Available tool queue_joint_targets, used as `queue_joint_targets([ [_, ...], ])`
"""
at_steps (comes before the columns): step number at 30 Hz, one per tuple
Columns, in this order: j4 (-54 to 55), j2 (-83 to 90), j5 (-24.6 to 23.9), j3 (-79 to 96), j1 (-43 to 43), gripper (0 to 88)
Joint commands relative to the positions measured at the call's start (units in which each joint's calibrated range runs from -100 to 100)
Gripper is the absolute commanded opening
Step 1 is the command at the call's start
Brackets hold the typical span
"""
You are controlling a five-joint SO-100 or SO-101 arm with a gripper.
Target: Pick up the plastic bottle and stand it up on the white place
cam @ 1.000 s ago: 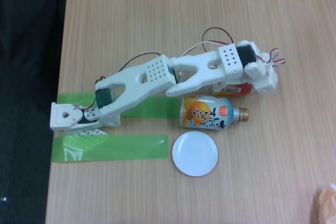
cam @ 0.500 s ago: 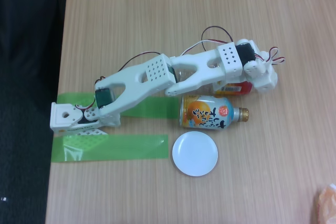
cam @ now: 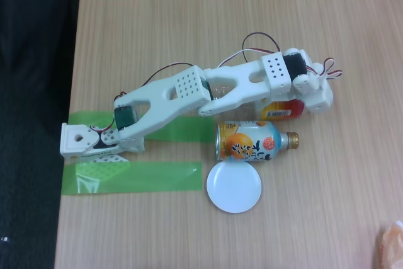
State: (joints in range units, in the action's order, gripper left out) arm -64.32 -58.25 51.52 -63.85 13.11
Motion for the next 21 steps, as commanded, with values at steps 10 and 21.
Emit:
queue_joint_targets([
  [10, -0.23, 1.42, -0.07, -5.37, 0.00, 22.5],
  [21, -0.23, 0.92, -0.02, -5.46, 0.22, 22.5],
])
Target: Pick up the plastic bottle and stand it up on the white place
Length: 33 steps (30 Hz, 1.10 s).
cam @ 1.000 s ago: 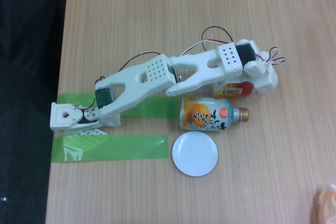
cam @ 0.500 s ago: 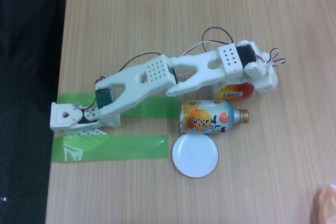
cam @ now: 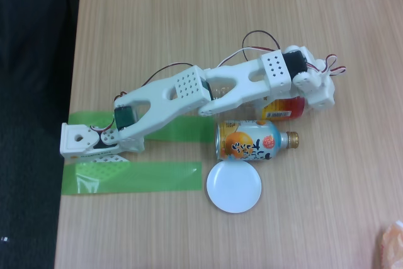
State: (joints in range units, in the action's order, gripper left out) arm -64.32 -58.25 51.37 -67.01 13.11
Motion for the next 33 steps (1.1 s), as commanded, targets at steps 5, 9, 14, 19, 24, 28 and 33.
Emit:
queue_joint_targets([
  [5, -0.23, 0.67, 0.14, -2.20, 0.30, 22.5],
  [9, -0.23, 0.58, 0.14, -2.11, 0.15, 22.5],
  [14, -0.23, 0.08, 0.19, -2.11, -0.15, 22.5],
  [19, -0.15, -1.94, 0.19, -2.93, -0.22, 22.5],
  [24, -0.15, -2.19, 0.19, -2.93, -0.22, 22.5],
  [28, -0.15, -2.10, 0.19, -2.93, -0.22, 22.2],
  [33, -0.15, -1.94, 0.19, -2.93, -0.07, 11.0],
])
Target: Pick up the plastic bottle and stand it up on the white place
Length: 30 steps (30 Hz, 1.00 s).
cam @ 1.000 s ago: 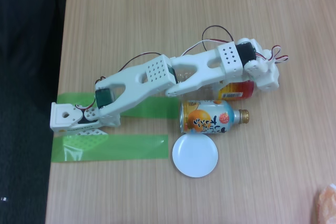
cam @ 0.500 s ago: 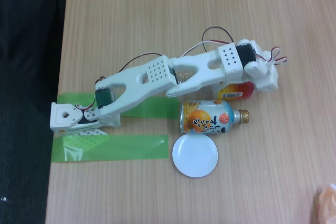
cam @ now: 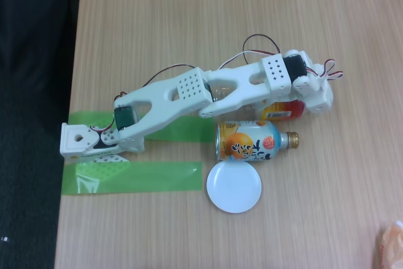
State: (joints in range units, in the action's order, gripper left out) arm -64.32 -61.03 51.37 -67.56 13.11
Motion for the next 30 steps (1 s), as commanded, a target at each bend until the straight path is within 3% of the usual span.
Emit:
queue_joint_targets([
  [1, -0.15, 0.84, 0.19, -2.39, -0.07, 9.9],
  [11, -0.49, 2.02, -0.12, -3.65, 0.37, 10.4],
  [27, -30.28, 6.72, -0.17, -28.73, -1.56, 13.5],
  [30, -31.22, 7.06, -0.02, -32.08, -2.00, 13.5],
])
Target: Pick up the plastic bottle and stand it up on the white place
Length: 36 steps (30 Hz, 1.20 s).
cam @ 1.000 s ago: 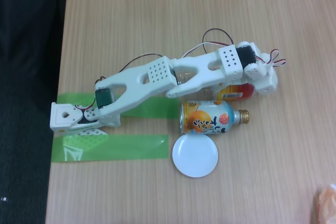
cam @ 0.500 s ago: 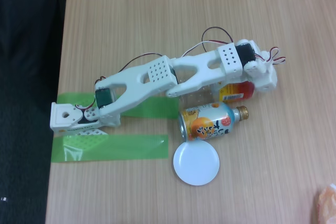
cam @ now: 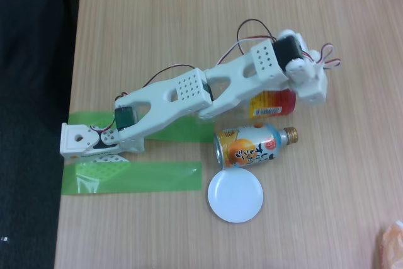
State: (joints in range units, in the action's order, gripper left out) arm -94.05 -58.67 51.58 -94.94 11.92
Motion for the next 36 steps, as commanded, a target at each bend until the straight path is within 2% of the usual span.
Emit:
queue_joint_targets([
  [1, -1.48, 5.54, -0.38, -4.61, -0.88, 13.5],
  [7, -2.17, 14.95, -0.44, -3.97, -0.95, 13.5],
  [17, -2.43, 28.39, -0.44, -3.07, -6.06, 13.4],
  [36, -2.17, 59.38, -0.49, 28.08, -15.84, 13.0],
])
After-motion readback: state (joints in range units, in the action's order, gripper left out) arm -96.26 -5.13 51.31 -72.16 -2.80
